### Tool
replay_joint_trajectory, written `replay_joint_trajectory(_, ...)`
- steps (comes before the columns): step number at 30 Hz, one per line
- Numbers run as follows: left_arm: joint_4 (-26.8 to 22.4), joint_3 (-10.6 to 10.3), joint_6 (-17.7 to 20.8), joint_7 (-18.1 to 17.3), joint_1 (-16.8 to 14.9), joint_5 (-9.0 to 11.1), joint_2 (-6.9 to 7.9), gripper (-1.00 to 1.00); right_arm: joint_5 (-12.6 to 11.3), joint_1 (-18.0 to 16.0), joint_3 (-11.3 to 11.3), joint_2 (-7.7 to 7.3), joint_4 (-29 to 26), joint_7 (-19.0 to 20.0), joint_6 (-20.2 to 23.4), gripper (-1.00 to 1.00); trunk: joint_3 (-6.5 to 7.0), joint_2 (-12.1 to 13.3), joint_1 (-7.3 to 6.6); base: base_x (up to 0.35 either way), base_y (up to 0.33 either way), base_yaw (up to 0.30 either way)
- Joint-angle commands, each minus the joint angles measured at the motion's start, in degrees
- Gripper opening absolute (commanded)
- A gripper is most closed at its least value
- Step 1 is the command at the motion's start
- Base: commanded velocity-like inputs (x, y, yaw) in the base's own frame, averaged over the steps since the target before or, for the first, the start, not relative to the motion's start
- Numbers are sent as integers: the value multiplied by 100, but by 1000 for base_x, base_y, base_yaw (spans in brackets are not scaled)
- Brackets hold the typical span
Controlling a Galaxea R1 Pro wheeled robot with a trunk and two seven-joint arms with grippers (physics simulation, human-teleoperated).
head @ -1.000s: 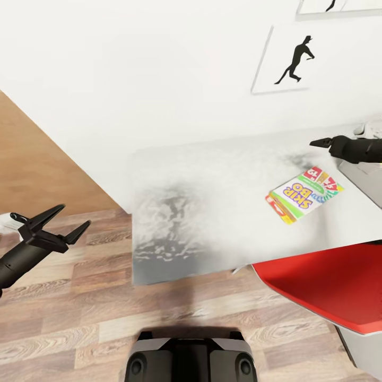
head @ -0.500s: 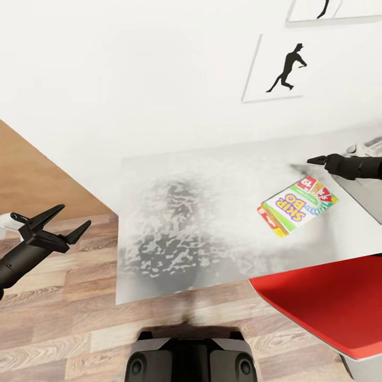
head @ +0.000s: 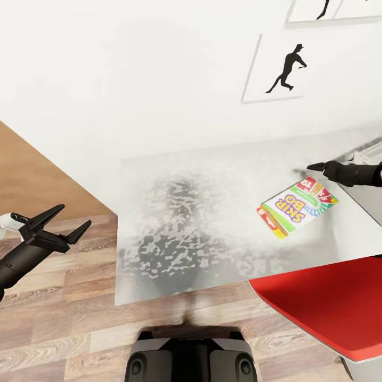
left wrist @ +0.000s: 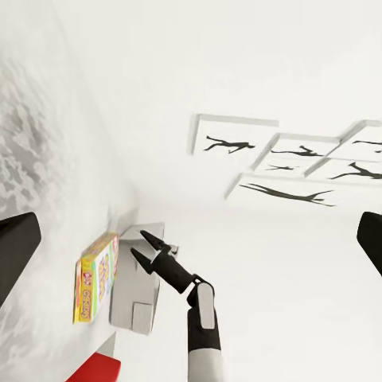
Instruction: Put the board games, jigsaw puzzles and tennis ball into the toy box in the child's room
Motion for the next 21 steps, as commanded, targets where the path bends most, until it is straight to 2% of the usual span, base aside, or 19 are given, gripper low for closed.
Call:
replay_joint_trajectory(1, 2, 4, 16, -49, -3, -48, 2, 100, 61, -3, -11, 1, 25, 62, -1, 100, -7, -9, 3, 3, -3, 0)
replay_joint_trajectory(15, 2, 6, 16, -49, -1, -48, 3, 100, 72, -4, -14, 31, 184, 34, -214, 100, -7, -9, 3, 1, -1, 0)
replay_joint_trajectory(21, 2, 6, 21, -55, -1, -48, 4, 100, 73, -40, -25, 36, 493, 22, -477, 100, -7, -9, 3, 0, 0, 0)
